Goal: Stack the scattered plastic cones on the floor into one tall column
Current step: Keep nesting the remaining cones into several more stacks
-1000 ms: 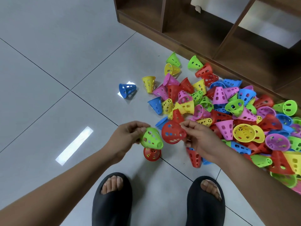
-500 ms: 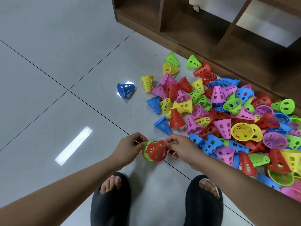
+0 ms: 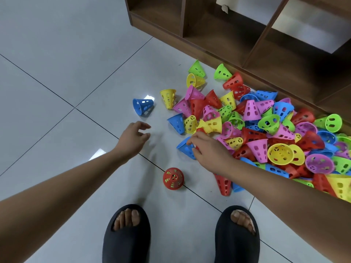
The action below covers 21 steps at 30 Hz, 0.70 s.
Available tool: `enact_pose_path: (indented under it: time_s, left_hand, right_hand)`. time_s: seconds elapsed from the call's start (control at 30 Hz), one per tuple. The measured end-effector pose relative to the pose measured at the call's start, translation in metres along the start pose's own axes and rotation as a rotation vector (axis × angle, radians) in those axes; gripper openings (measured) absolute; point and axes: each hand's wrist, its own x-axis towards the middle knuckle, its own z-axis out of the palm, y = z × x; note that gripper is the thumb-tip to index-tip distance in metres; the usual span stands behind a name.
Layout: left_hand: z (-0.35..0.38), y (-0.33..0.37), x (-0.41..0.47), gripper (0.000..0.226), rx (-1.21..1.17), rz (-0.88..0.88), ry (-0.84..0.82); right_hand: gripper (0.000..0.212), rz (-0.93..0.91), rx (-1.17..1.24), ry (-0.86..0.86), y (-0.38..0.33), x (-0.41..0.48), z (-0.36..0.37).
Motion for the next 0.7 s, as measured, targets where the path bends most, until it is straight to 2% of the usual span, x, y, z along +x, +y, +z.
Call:
enact_pose_path:
  time_s: [0.13, 0.23, 0.5, 0.7]
  left_hand:
    - [-0.005, 0.003, 0.019, 0.038, 0.026, 0.031, 0.042]
    - [-0.008, 0.007, 0.032, 0.046, 0.074, 0.059, 0.054]
    - [-0.005, 0.015, 0.056, 0.053, 0.164, 0.013, -0.003]
    - [-0.011, 0.020, 0.061, 0.052, 0.135, -0.003, -0.089]
  right_hand:
    - [0.035, -0.115, -0.166, -0.057, 0.006, 0.003, 0.001]
    - [0.038, -0.134, -0.279, -0.091, 0.008, 0.007, -0.001]
    - [0.066, -0.209, -0.442, -0.209, 0.004, 0.020, -0.004]
    - [0.051, -0.271, -0.477, -0.217, 0.009, 0.024, -0.011]
